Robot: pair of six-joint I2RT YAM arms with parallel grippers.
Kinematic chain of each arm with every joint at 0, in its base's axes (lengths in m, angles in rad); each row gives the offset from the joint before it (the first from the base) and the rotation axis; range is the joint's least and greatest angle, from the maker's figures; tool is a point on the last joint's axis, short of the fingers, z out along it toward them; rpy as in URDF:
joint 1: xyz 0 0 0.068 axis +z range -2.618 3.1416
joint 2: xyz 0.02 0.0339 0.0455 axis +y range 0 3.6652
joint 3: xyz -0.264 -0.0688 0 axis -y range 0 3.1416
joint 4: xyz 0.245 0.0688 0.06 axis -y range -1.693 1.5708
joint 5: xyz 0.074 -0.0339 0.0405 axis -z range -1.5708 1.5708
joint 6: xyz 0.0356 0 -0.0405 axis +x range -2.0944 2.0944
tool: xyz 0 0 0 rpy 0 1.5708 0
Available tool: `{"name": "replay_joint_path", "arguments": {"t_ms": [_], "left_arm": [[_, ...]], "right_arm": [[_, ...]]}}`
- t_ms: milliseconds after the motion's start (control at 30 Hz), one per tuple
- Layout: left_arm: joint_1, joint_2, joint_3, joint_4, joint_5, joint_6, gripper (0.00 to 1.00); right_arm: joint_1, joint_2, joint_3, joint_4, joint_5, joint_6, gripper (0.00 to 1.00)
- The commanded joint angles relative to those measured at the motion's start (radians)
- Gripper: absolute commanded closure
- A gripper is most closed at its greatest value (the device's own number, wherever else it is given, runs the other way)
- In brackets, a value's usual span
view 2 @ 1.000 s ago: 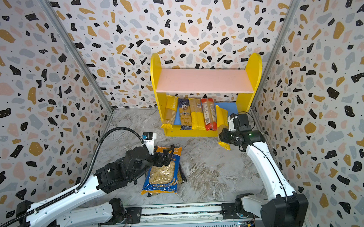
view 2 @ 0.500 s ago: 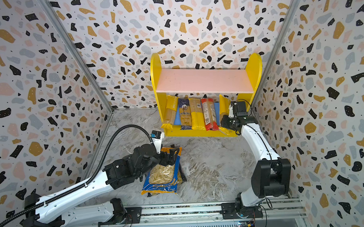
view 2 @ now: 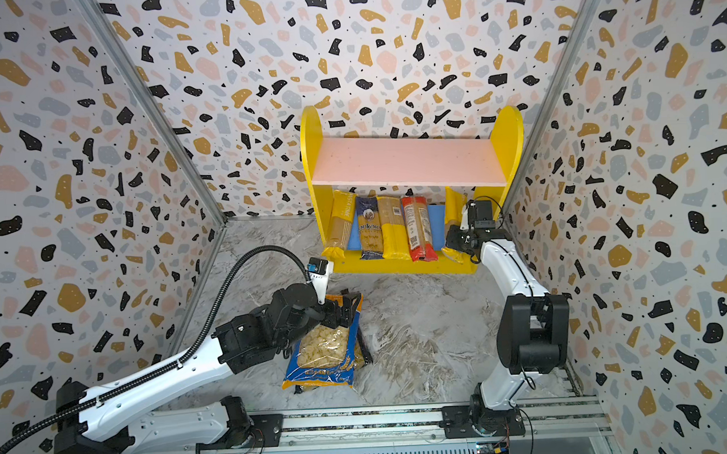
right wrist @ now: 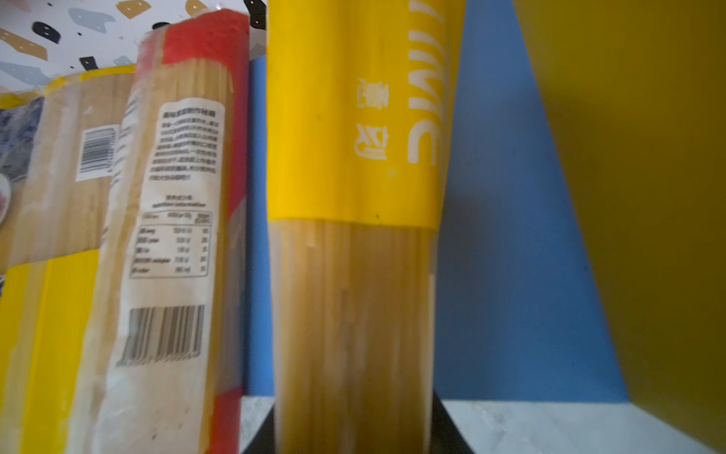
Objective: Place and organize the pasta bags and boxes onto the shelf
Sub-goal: 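Carry the PASTATIME pack onto the shelf beside the red-ended pack, then open the right gripper and withdraw it from the shelf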
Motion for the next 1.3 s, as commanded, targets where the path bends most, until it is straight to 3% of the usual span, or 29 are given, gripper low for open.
{"name": "replay_joint_path", "arguments": {"t_ms": [0, 300, 467, 600, 933, 1267], "left_arm": [[0.014, 0.007, 0.029, 0.039, 0.003, 0.021, 0.00], [0.025, 0.016, 0.021, 0.041, 0.013, 0.012, 0.00], [0.025, 0.006, 0.017, 0.037, 0.013, -0.001, 0.01], [0.025, -0.012, 0.007, 0.027, 0.011, -0.011, 0.01], [0.025, -0.099, -0.042, -0.020, -0.022, -0.043, 0.00], [0.025, -0.238, -0.184, -0.093, -0.081, -0.145, 0.01]], "right_arm": [[-0.006, -0.016, 0.100, 0.134, 0.005, -0.037, 0.77], [-0.007, 0.044, 0.165, 0.106, 0.007, -0.050, 0.73], [-0.008, 0.032, 0.140, 0.113, -0.004, -0.040, 0.50], [-0.007, -0.005, 0.110, 0.107, 0.016, -0.035, 0.39], [-0.006, -0.115, 0.026, 0.063, 0.026, -0.023, 0.33], [0.011, -0.373, -0.205, 0.011, 0.019, 0.001, 0.24]]}}
